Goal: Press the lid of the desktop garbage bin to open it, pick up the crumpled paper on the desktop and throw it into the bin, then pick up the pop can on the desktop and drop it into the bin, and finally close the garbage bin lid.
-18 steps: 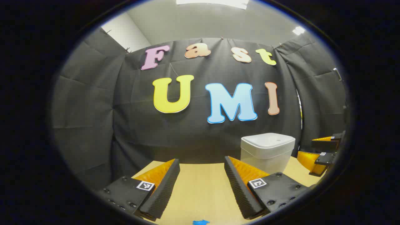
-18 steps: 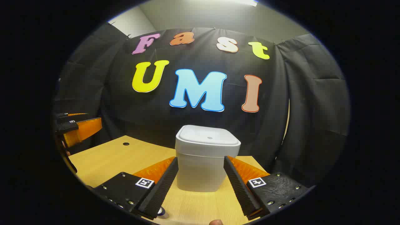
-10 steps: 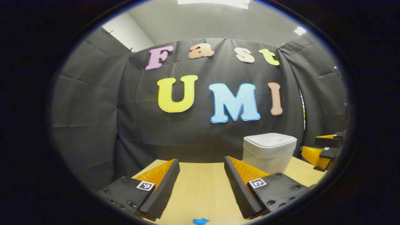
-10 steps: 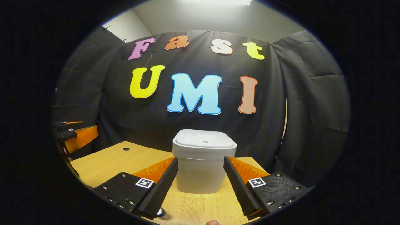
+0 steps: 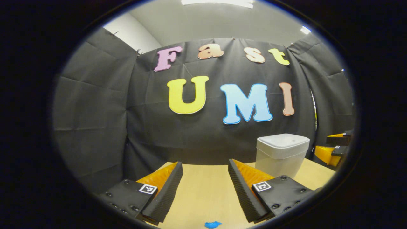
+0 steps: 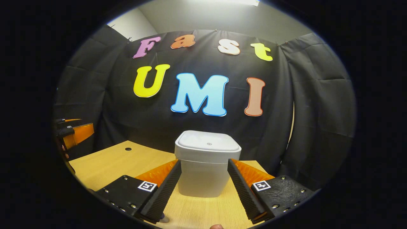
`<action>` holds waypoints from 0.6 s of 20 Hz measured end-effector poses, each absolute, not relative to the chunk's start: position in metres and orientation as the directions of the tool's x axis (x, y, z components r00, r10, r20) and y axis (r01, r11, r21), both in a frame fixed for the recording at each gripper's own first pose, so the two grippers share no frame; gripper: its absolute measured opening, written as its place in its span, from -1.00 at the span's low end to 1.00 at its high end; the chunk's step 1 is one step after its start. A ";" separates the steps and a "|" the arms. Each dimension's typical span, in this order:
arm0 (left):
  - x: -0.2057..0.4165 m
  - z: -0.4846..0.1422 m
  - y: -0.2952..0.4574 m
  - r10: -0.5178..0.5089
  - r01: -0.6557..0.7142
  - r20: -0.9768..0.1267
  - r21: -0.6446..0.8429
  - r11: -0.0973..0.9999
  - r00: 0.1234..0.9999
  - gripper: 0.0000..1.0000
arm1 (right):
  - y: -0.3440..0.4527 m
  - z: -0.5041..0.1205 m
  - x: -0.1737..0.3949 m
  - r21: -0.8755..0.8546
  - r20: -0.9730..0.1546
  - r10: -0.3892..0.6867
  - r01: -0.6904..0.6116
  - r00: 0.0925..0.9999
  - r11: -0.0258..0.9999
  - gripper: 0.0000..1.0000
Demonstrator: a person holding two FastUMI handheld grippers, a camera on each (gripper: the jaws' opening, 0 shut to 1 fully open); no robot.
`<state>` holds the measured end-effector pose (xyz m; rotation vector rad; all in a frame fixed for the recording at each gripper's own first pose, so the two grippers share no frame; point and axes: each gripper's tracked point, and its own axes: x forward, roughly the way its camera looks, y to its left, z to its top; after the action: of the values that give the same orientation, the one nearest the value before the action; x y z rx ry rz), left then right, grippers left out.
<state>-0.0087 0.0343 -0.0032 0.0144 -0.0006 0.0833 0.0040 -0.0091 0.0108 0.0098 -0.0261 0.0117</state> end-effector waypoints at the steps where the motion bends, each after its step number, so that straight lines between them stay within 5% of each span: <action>1: -0.007 -0.003 0.031 0.071 -0.071 0.002 0.014 0.997 0.997 0.87 | -0.008 0.013 0.004 0.007 0.029 0.008 -0.009 1.000 1.000 0.88; 9: 0.003 -0.001 0.021 0.003 -0.002 0.015 -0.019 1.000 1.000 0.94 | 0.006 0.020 0.007 -0.007 0.010 0.008 -0.008 1.000 1.000 0.87; 12: 0.007 0.002 0.023 -0.005 0.006 0.028 -0.016 1.000 1.000 0.87 | 0.005 0.027 0.007 -0.019 0.030 -0.006 0.006 1.000 1.000 0.27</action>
<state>0.0071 0.0229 0.0015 -0.0159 -0.0280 -0.0053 0.0067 0.0047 0.0265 -0.0191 -0.0303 -0.0059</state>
